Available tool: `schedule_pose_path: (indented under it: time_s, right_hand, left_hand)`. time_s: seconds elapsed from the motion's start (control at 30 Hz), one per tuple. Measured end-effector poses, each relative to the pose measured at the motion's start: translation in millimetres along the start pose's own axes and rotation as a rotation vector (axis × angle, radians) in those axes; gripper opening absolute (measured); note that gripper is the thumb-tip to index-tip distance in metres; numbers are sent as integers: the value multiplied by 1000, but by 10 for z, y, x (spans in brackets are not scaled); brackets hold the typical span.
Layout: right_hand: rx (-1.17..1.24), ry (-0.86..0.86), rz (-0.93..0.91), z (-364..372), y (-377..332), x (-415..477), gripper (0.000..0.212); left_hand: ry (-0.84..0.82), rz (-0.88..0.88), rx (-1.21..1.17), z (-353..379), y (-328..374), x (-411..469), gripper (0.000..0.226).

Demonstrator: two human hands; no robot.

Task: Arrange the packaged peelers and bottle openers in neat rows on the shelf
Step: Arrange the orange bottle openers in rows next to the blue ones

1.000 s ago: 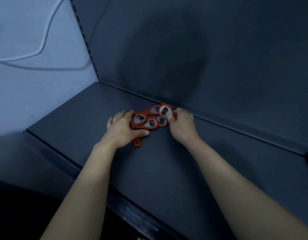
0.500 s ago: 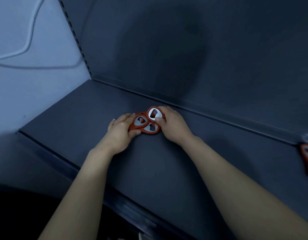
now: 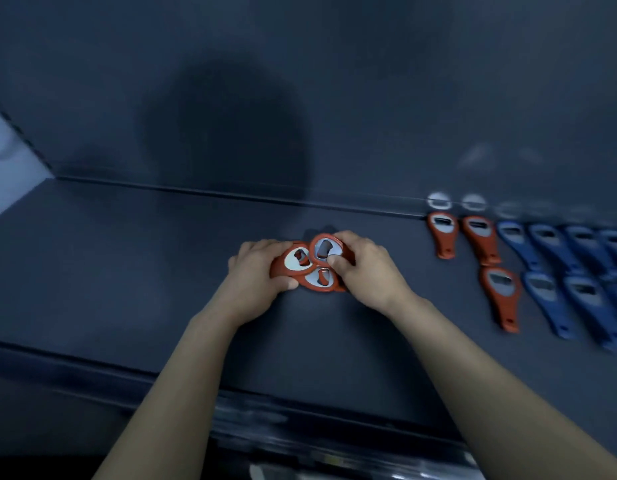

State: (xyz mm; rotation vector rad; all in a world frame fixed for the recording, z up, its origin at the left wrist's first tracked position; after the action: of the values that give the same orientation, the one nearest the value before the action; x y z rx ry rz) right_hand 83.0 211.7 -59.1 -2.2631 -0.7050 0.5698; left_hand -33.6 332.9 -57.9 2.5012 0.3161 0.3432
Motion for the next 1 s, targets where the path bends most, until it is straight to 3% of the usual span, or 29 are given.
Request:
schedule_pose_path:
  time_s: [0.37, 0.57, 0.77, 0.87, 1.0]
  right_hand:
    - [88, 159, 134, -518, 507, -410, 21]
    - [237, 269, 246, -617, 577, -451, 25]
    - [306, 349, 327, -574, 524, -469, 28]
    - [317, 365, 362, -541, 511, -465, 29]
    - [256, 326, 400, -461, 493, -441, 31]
  left_hand:
    - [9, -61, -112, 482, 474, 4, 43]
    - [97, -28, -84, 389, 504, -2, 28]
    - [183, -104, -57, 173, 350, 56, 24]
    - [99, -147, 37, 146, 284, 129, 30]
    - [-73, -142, -6, 179, 269, 197, 27]
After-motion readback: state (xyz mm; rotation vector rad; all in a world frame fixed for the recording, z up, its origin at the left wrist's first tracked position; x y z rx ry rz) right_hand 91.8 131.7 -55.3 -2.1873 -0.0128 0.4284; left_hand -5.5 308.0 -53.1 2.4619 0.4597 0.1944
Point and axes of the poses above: each hand's wrist, its own x-axis towards the middle knuckle, its own z-axis out of the palm, y = z × x, the point moved 6 cm from there along x, towards the middle knuckle, and after that the axes turned 15 degrees about z, right-handed, at the moved point
